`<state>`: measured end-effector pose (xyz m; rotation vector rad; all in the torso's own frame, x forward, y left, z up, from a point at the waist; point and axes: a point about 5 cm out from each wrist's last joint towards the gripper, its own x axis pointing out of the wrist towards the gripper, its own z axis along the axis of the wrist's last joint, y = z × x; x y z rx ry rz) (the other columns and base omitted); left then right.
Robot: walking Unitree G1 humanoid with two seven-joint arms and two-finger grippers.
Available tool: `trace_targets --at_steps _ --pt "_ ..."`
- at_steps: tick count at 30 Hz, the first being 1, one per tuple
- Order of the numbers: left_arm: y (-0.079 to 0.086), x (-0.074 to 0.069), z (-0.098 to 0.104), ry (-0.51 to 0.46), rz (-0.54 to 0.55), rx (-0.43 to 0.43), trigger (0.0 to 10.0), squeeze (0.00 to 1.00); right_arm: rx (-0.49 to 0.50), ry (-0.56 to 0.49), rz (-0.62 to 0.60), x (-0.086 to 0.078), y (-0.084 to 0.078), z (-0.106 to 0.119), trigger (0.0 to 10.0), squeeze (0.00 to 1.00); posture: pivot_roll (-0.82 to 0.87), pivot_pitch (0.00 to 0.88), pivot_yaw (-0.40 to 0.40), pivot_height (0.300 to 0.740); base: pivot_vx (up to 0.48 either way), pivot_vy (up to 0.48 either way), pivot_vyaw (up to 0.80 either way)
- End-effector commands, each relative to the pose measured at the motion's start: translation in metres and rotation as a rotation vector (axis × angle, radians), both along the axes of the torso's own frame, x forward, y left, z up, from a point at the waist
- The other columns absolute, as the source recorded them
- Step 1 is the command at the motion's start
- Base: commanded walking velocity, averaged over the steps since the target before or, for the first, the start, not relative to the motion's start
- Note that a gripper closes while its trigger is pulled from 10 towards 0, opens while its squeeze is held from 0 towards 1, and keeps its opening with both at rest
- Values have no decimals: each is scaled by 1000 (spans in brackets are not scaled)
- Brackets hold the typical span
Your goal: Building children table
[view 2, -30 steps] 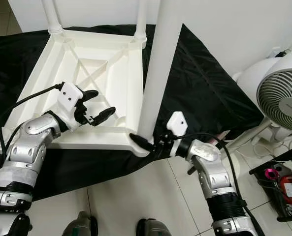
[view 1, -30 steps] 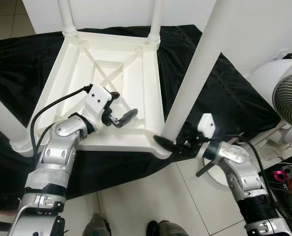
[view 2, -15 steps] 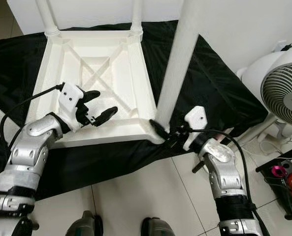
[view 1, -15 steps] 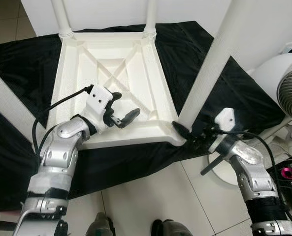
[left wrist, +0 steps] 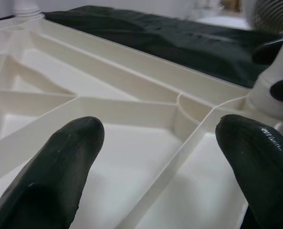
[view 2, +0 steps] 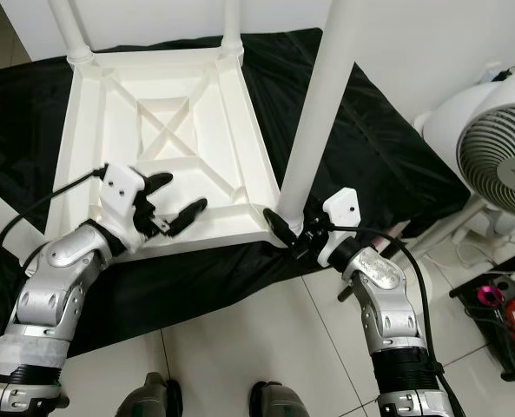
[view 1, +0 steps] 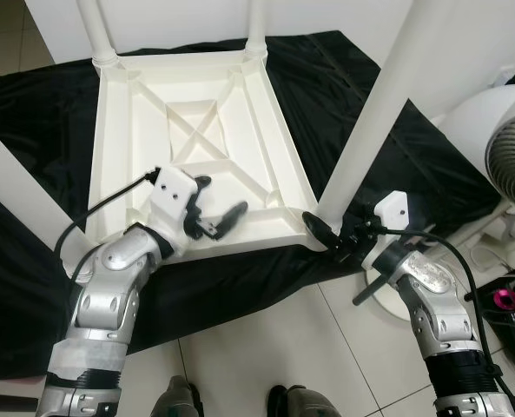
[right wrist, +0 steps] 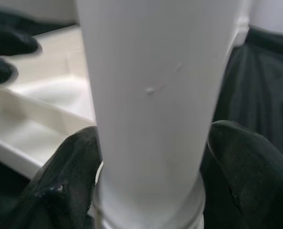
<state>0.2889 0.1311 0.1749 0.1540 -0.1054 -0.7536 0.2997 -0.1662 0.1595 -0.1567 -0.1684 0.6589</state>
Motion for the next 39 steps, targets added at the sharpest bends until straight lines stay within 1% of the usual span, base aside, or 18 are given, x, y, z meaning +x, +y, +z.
trace_targets --at_steps 1,6,8,10,14,15,16,17,18,26,27,28,29,32,33,34,35,39 --pt "-4 -7 -3 19 -58 16 10000 0 -39 9 -37 4 -4 1 10000 0 -67 108 -7 740 0 0 0" --pt "-6 -23 -2 6 -168 58 10000 0 -62 -39 -7 8 -2 8 10000 0 -56 99 -15 740 0 0 0" --pt "-6 -23 -2 6 -168 58 10000 0 -62 -39 -7 8 -2 8 10000 0 -56 99 -15 740 0 0 0" --pt "-13 -34 -1 18 -255 73 10000 0 -82 -58 31 10 1 10 10000 0 -54 95 -15 740 0 0 0" --pt "-17 -38 -3 43 -288 70 10000 0 -88 -55 50 12 1 11 10000 0 -55 93 -14 740 0 0 0" --pt "-20 -40 -4 48 -300 66 10000 0 -98 -57 69 14 2 12 8196 0 -55 92 -14 740 0 0 0" --pt "-20 -40 -4 48 -300 66 10000 0 -98 -57 69 14 2 12 8196 0 -55 92 -14 740 0 0 0" --pt "-22 -42 -3 50 -293 51 10000 0 -112 -52 82 15 1 12 2196 0 -54 89 -18 740 0 0 0" --pt "-23 -42 -4 62 -270 31 10000 0 -125 -47 81 15 -2 12 0 0 -54 89 -18 740 0 0 0" --pt "-15 -32 -4 63 -127 0 10000 0 -151 -5 60 12 -7 3 0 0 -57 96 -25 740 0 0 0" --pt "-14 -29 -4 64 -97 3 10000 0 -142 8 32 11 -7 0 2431 0 -61 104 -24 740 0 0 0" --pt "-14 -29 -4 64 -97 3 10000 0 -142 8 32 11 -7 0 2431 0 -61 104 -24 740 0 0 0" --pt "-13 -26 -2 55 -65 -2 10000 0 -125 24 -16 11 -7 -3 10000 0 -65 108 -23 740 0 0 0" --pt "-12 -25 -2 50 -46 -6 10000 0 -114 35 -50 11 -6 -5 10000 0 -65 108 -23 740 0 0 0" --pt "-13 -24 -2 50 -19 -12 10000 0 -82 54 -138 12 -4 -9 10000 0 -73 114 -20 740 0 0 0" --pt "-13 -24 -2 50 -19 -12 10000 0 -82 54 -138 12 -4 -9 10000 0 -73 114 -20 740 0 0 0" --pt "-15 -23 -3 52 7 -20 10000 0 -36 85 -260 12 3 -15 10000 0 -79 120 -19 740 0 0 0" --pt "-17 -23 -3 63 17 -30 10000 0 70 125 -400 7 15 -21 10000 0 -86 129 -14 740 0 0 0"
